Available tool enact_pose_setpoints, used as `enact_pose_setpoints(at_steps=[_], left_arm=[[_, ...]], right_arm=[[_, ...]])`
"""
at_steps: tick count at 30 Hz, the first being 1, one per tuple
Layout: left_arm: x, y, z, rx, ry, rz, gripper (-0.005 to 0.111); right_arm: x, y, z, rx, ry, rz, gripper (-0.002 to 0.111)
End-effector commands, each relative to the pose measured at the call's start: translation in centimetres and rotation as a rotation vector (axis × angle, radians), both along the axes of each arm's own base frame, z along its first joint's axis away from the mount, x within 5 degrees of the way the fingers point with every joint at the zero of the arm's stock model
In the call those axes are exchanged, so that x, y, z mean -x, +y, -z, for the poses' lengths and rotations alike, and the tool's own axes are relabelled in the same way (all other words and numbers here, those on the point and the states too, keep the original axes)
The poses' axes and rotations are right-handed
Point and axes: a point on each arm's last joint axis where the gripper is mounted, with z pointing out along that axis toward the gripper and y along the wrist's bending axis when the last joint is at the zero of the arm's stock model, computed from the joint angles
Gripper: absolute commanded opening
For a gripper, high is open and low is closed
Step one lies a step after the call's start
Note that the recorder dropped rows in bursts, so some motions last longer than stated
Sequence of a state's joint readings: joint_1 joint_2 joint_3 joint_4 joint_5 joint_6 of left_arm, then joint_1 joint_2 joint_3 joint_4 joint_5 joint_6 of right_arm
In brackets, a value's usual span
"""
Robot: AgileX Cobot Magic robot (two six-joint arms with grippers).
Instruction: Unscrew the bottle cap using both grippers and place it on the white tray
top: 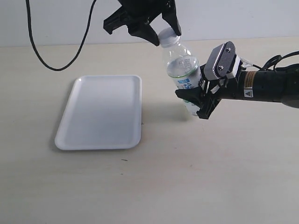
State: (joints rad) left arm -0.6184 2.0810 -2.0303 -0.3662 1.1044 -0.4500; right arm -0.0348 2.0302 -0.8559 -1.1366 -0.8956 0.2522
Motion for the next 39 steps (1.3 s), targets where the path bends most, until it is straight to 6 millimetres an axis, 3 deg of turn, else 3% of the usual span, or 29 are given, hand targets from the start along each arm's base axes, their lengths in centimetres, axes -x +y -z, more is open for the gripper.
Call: enact_pose_setpoints(at_steps=[1,3,6,10,16,26,33,38,39], left_arm=[[-0.5,-0.3,-0.3,-0.007,-0.163,0.153,0.082],[-0.6,-0.3,-0.2,-0.036,-0.223,0.232,0.101],[-0.6,-0.2,-0.2,-0.062,-0.255,0.282,0.105],[-0.2,0.2,0.2,-0.136,-0.271,0.411,0.100],[0.2,0.3,0.4,-0.181,-0.325,0.589,0.071],[0.3,0.3,0.3,-0.172,-0.327,0.608,0.067],[0.5,0.1,0.3,-0.144,-0.316,0.608,0.035],[0.5,0.0,0.2,-0.125,-0.276,0.551,-0.001],[0.5,0.0,0.2,-0.123,-0.264,0.532,0.000]], right_arm=[[0.2,0.3,-0.4,-0.012,-0.036,-0.046,0.000],[0.2,0.3,-0.4,-0.014,-0.037,-0.047,0.000],[0.2,0.3,-0.4,-0.014,-0.037,-0.047,0.000],[0.2,0.3,-0.4,-0.014,-0.037,-0.047,0.000],[0.2,0.3,-0.4,-0.014,-0.037,-0.047,0.000],[0.2,0.3,-0.4,-0.014,-0.037,-0.047,0.000],[0.2,0.3,-0.4,-0.014,-0.037,-0.047,0.000],[0.2,0.3,-0.4,-0.014,-0.037,-0.047,0.000],[0.2,0.3,-0.4,-0.014,-0.037,-0.047,0.000]])
